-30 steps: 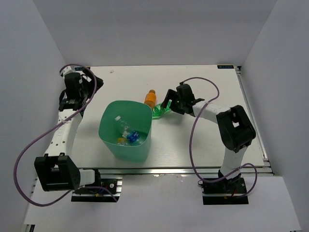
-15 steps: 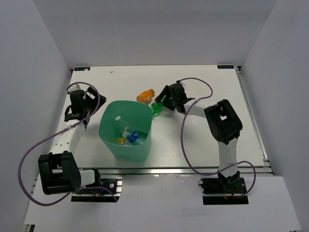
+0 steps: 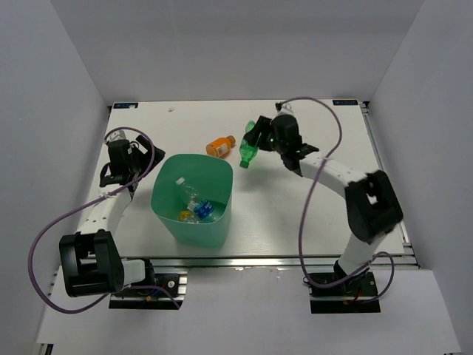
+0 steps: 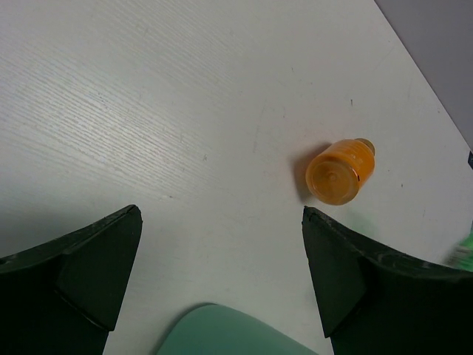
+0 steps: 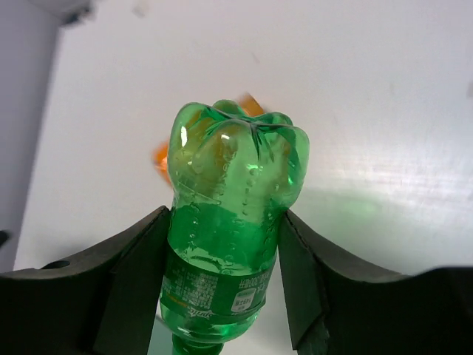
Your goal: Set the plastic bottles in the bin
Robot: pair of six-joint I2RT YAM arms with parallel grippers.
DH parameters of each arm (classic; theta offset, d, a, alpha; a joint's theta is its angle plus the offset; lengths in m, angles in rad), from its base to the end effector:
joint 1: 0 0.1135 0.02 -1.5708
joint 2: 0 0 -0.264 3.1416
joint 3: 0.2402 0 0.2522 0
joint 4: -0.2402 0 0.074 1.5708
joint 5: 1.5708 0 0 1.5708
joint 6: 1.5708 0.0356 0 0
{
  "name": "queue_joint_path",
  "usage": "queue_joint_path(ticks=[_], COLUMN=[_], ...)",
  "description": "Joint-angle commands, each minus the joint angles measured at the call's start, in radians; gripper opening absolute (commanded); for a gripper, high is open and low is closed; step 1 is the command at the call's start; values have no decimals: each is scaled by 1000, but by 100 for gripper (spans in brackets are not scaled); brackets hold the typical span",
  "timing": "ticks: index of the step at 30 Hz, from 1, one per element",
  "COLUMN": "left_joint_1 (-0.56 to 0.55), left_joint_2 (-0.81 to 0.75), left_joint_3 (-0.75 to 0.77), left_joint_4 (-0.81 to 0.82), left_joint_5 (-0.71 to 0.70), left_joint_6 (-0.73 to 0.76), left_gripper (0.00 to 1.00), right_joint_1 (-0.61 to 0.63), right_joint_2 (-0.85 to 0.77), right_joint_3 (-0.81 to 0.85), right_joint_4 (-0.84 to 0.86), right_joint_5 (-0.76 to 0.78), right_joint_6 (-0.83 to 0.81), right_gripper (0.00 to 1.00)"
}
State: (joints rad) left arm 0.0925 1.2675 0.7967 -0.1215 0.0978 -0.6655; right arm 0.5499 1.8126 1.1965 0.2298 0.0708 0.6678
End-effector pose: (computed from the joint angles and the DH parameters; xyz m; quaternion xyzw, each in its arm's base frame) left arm 0.2766 0.0222 0.2467 -0.3048 0.8276 -0.1740 0.4381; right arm 0.3588 0.2170 0.2360 0.0686 0.8266 0.2950 0.4744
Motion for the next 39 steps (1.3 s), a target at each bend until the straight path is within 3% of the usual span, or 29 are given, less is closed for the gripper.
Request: queue_joint_path(ticks=[1, 5, 10, 13, 16, 17, 19, 20, 32, 39], left_joint_1=[3, 3, 3, 3, 1, 1, 3, 3, 3, 3], left_joint_2=[-2, 7, 30, 46, 56, 59, 67, 73, 81, 69], left_joint_3=[-7, -11, -7, -5, -4, -4, -2, 4, 16, 16], left_joint_4=[25, 42, 48, 45, 37, 37, 34, 30, 7, -9], left_joint_5=[31, 43, 65, 77, 71, 71, 77, 89, 66, 36], left_joint_6=[12, 9, 7, 10, 15, 15, 14, 18, 21, 37], left_gripper=[98, 98, 98, 98, 98, 98, 98, 98, 98, 98], right_joint_1=[7, 56, 183, 270, 332, 344, 357, 358, 305, 4], right_joint_2=[-231, -352, -381, -354, -325, -317, -309, -305, -299, -253], right_joint_3=[101, 207, 288, 319, 321, 316, 321, 325, 443, 512], right_joint_4=[100, 42, -39, -115, -159, -161, -181, -184, -291, -400], right_joint_5=[-43, -211, -518, -614, -678, -686, -666, -669, -596, -313], right_joint_6=[-267, -436, -555, -574, -614, -638, -643, -643, -593, -300], right_gripper=[5, 5, 6, 10, 21, 41, 66, 89, 89, 89])
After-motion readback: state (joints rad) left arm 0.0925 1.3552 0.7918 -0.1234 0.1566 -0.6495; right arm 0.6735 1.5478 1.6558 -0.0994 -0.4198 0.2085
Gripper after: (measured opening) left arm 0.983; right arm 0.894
